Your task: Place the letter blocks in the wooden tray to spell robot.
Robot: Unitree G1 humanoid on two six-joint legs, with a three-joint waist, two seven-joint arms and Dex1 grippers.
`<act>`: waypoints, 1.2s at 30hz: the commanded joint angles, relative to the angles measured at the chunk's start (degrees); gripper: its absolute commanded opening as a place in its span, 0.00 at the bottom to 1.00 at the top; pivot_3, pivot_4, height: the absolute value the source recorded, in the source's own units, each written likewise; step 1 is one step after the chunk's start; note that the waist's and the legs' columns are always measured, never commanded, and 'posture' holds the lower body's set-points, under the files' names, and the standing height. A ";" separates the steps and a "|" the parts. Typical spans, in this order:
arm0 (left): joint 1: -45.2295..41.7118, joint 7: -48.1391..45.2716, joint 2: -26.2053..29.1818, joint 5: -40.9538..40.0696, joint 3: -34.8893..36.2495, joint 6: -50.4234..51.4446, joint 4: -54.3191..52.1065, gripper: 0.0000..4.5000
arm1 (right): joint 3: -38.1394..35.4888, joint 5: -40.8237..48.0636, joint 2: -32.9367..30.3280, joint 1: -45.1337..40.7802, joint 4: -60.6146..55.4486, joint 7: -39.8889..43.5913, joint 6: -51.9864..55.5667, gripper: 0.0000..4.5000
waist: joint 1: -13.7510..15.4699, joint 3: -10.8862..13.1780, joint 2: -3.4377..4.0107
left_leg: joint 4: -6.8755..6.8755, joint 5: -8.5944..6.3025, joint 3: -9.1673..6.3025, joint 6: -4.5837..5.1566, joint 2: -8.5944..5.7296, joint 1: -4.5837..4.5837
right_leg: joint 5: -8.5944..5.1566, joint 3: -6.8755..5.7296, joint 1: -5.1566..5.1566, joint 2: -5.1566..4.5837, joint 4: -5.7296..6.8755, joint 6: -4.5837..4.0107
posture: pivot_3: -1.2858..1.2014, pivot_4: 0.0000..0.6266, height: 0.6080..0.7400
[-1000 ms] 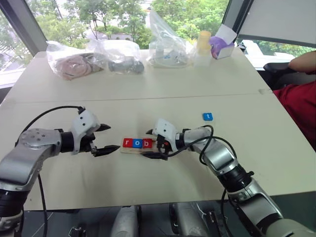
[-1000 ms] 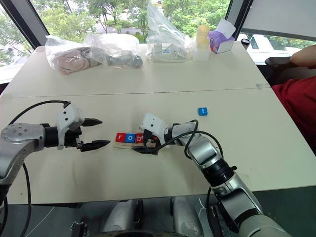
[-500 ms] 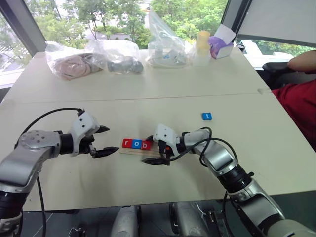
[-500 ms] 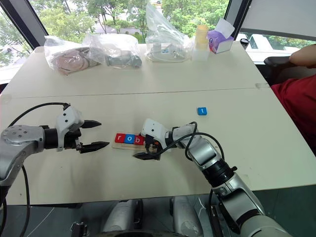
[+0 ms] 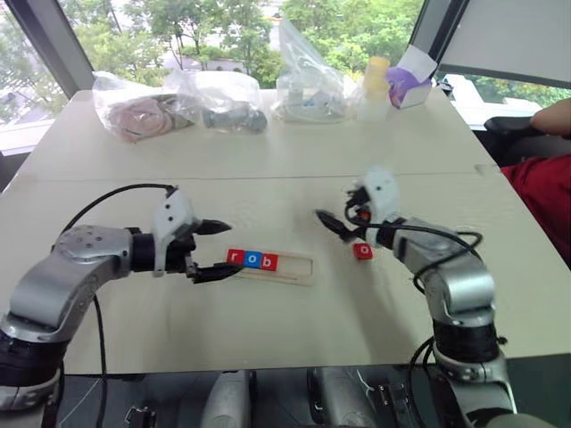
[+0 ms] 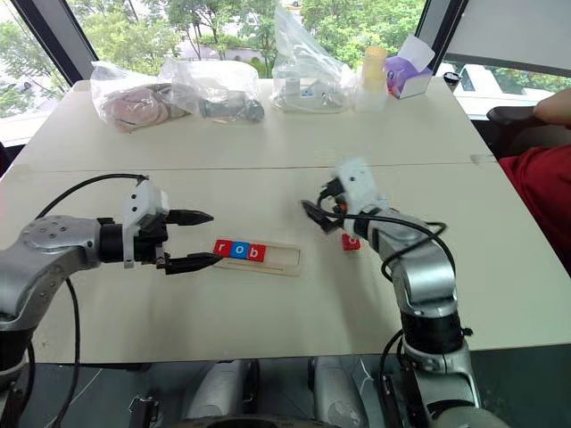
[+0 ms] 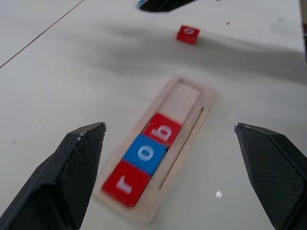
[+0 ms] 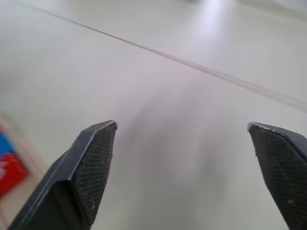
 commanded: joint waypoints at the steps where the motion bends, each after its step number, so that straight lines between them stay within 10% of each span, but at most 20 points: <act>1: -2.81 1.05 -2.55 0.35 -3.19 -0.24 -0.59 1.00 | -1.73 -0.96 2.93 3.42 -8.86 -6.01 8.25 0.99 | -0.08 0.00 0.01 | 0.00 0.00 0.02 0.00 -0.01 0.00 | 0.00 0.00 0.00 0.02 0.00 0.00 | 0.52 0.24 1.00; 15: -5.96 0.02 -7.72 4.92 -10.83 -3.93 3.30 1.00 | 4.01 -0.72 4.86 10.30 -6.59 -13.16 9.47 0.99 | -0.13 -0.01 0.01 | 0.01 0.01 0.06 0.00 -0.03 0.03 | -0.01 0.03 0.00 0.07 0.00 0.00 | 0.52 0.24 1.00; 23: -4.04 -0.15 -7.43 6.72 -10.28 -5.58 3.80 1.00 | 3.46 -0.33 4.85 10.37 -4.30 -14.76 6.69 0.26 | -0.28 -0.04 -0.03 | 0.01 0.01 0.06 0.00 -0.01 0.05 | -0.01 0.03 0.01 0.08 -0.01 0.00 | 0.52 0.24 1.00; 35: -3.61 -0.63 -8.64 8.79 -11.46 -8.37 5.66 1.00 | -5.13 -2.47 11.16 8.38 -5.70 -23.05 10.57 0.26 | 0.10 -0.05 -0.03 | 0.02 0.01 0.05 -0.01 -0.01 0.02 | -0.02 0.04 0.02 0.02 -0.02 -0.01 | 0.52 0.24 1.00; 36: -3.69 -0.76 -8.80 8.91 -11.63 -8.57 5.84 1.00 | -5.44 -2.22 12.32 8.12 -5.51 -23.30 11.31 0.37 | 0.07 -0.05 -0.03 | 0.02 0.01 0.05 -0.01 -0.01 0.02 | -0.02 0.03 0.02 0.02 -0.02 -0.01 | 0.52 0.24 1.00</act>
